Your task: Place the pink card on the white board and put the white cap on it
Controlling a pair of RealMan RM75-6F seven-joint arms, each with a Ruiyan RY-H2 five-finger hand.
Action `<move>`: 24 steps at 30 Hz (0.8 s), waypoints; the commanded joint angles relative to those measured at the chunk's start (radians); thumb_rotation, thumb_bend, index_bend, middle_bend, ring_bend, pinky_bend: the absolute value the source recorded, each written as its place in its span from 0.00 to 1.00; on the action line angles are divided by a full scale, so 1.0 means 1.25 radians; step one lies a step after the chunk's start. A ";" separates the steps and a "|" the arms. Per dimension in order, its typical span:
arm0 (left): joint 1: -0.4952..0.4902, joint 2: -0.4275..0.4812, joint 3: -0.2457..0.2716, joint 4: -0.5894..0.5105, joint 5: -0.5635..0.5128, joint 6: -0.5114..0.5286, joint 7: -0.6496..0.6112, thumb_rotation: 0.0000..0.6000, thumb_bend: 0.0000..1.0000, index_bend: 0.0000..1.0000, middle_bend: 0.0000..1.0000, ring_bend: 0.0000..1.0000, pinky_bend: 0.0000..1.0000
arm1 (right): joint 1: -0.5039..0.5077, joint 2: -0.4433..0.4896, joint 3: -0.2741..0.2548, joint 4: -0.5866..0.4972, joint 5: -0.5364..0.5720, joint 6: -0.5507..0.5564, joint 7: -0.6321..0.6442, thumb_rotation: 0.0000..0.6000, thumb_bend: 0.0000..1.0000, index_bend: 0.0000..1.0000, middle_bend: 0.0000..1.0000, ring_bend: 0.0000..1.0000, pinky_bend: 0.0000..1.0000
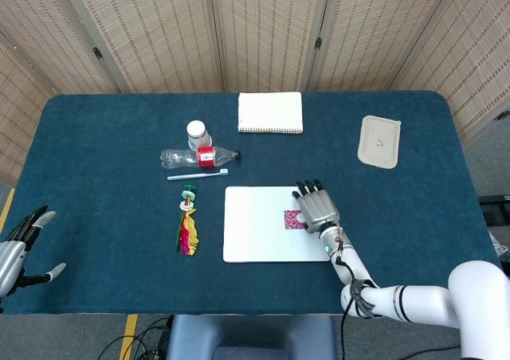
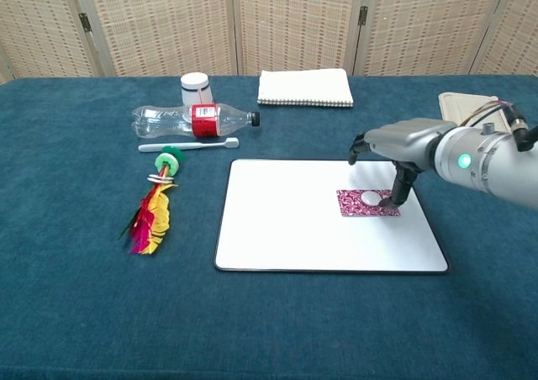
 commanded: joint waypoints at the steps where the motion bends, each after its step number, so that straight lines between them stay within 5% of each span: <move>1: 0.001 -0.001 0.001 -0.004 0.001 0.002 0.010 1.00 0.25 0.09 0.03 0.02 0.18 | -0.068 0.067 -0.004 -0.083 -0.121 0.088 0.096 1.00 0.19 0.14 0.04 0.00 0.00; 7: 0.002 -0.010 0.001 -0.020 -0.003 -0.003 0.070 1.00 0.25 0.09 0.03 0.02 0.18 | -0.216 0.182 -0.065 -0.164 -0.379 0.252 0.278 1.00 0.19 0.09 0.04 0.00 0.00; 13: -0.002 -0.027 -0.003 -0.039 -0.016 -0.014 0.155 1.00 0.25 0.09 0.03 0.02 0.18 | -0.348 0.227 -0.151 -0.104 -0.566 0.381 0.392 1.00 0.19 0.09 0.04 0.00 0.00; 19: 0.012 -0.038 -0.001 -0.070 -0.004 0.020 0.230 1.00 0.25 0.09 0.03 0.02 0.18 | -0.469 0.222 -0.197 -0.016 -0.653 0.478 0.498 1.00 0.19 0.09 0.01 0.00 0.00; 24: 0.015 -0.045 0.002 -0.080 0.013 0.033 0.259 1.00 0.25 0.09 0.03 0.02 0.18 | -0.507 0.249 -0.203 -0.028 -0.712 0.511 0.499 1.00 0.19 0.09 0.01 0.00 0.00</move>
